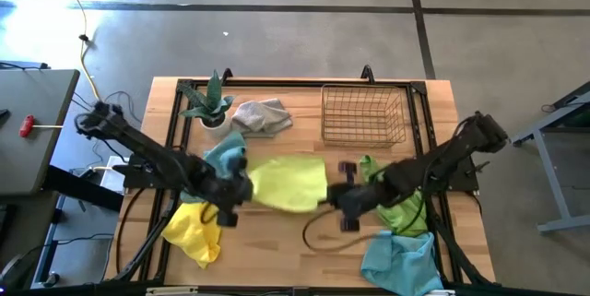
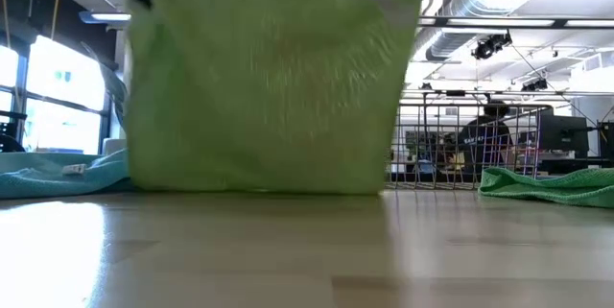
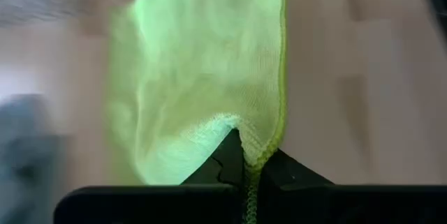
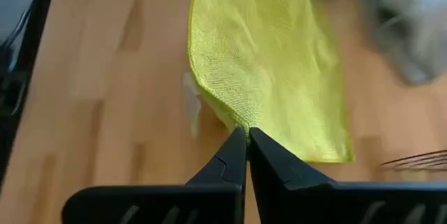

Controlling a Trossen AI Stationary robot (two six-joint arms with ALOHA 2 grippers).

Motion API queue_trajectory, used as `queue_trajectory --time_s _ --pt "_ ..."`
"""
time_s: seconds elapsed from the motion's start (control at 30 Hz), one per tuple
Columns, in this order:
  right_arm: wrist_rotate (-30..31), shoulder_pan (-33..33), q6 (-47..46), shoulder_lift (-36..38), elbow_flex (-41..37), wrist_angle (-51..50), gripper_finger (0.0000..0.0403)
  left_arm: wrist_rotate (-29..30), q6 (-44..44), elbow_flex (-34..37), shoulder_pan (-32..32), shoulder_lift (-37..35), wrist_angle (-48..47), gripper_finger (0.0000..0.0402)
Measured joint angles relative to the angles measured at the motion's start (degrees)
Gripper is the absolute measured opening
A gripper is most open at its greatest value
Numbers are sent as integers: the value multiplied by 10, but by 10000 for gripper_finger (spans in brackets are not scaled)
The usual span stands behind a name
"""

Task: Fold microfiber towels
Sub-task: Fold the light green microfiber towel

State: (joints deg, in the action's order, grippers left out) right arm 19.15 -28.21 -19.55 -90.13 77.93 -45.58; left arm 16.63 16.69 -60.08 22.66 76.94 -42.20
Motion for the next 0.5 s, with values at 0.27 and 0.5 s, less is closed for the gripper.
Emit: queue_trajectory --time_s 0.27,0.5 --pt "-94 -59 -75 -95 -1 -3 0 -100 85 25 65 134 117 0" --pt "-117 -81 -102 -128 -1 17 0 -217 111 18 100 217 196 0"
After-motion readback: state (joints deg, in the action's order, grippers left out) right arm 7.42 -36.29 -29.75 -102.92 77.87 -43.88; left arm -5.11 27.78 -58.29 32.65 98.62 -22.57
